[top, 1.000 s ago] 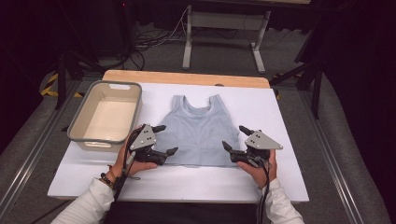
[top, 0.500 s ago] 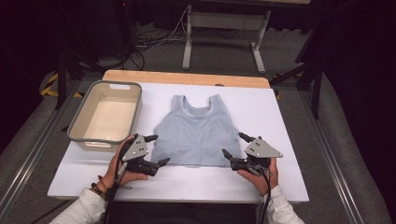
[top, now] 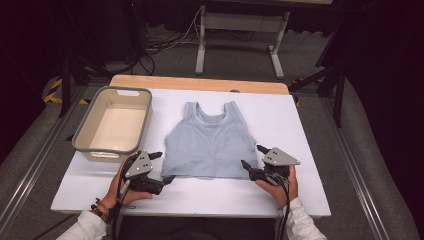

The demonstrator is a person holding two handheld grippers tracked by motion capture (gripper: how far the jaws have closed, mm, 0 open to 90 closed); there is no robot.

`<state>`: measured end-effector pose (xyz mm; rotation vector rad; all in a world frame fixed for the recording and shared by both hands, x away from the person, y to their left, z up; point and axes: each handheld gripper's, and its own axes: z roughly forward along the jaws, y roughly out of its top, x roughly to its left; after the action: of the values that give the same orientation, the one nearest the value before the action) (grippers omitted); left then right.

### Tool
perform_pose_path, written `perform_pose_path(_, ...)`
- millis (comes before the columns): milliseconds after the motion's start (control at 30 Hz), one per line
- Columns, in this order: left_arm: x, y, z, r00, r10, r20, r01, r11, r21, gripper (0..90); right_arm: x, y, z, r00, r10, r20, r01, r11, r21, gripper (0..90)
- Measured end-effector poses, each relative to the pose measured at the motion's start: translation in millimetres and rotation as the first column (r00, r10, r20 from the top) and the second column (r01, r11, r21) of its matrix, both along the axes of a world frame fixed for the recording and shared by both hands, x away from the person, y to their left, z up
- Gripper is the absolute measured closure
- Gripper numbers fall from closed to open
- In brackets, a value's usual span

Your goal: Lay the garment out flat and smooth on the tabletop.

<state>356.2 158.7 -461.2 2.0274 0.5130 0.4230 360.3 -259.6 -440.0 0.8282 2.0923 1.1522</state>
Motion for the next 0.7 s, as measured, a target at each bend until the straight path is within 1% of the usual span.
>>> perform_pose_path(33, 0.2, 1.0, -0.3, 1.0000, 0.003, -0.001, -0.003, 1.0000, 0.003, 12.6, 1.1, -1.1, -1.1, 1.0000, -0.008, -0.005, 0.008, 1.000, -0.003, 24.9)
perform_pose_path(133, 2.3, 2.7, -0.3, 0.9999, 0.004, -0.009, -0.004, 1.0000, -0.002, 12.5, 3.5, -3.9, -2.1, 0.9998, -0.013, -0.015, 0.013, 1.000, 0.019, 25.3)
perform_pose_path(267, 4.1, 2.1, -2.4, 0.9997, -0.001, -0.023, 0.001, 1.0000, 0.006, 12.5, 3.9, -1.1, -1.3, 0.9998, -0.012, -0.015, 0.012, 1.000, 0.014, 25.1)
perform_pose_path(333, 3.7, 1.5, -3.3, 0.9997, -0.003, -0.026, 0.004, 0.9999, 0.014, 12.4, 3.1, 1.8, -0.4, 1.0000, -0.001, -0.008, 0.001, 1.000, 0.006, 25.3)
perform_pose_path(400, 3.7, 1.3, -3.0, 0.9996, -0.008, -0.028, 0.009, 0.9999, 0.011, 12.3, 2.3, 5.0, 0.7, 1.0000, 0.008, 0.002, -0.008, 1.000, -0.003, 25.3)
perform_pose_path(433, 3.8, 1.2, -2.9, 0.9996, -0.009, -0.027, 0.010, 0.9999, 0.008, 12.1, 2.0, 5.9, 0.9, 0.9999, 0.013, 0.000, -0.013, 1.000, 0.001, 25.3)
perform_pose_path(500, 4.0, 0.4, -3.1, 0.9996, -0.008, -0.027, 0.008, 0.9998, 0.015, 11.9, 1.4, 7.5, 1.0, 0.9998, 0.018, 0.006, -0.017, 1.000, -0.003, 25.0)
perform_pose_path(567, 4.4, 0.7, -3.6, 0.9993, -0.012, -0.035, 0.012, 0.9999, 0.009, 11.7, 1.0, 8.7, 0.8, 0.9997, 0.024, 0.004, -0.024, 1.000, -0.004, 24.8)
perform_pose_path(700, 4.8, -0.5, -5.2, 0.9989, -0.017, -0.043, 0.018, 0.9996, 0.022, 11.5, 0.3, 11.0, 2.4, 0.9994, 0.032, 0.012, -0.031, 1.000, -0.003, 24.0)
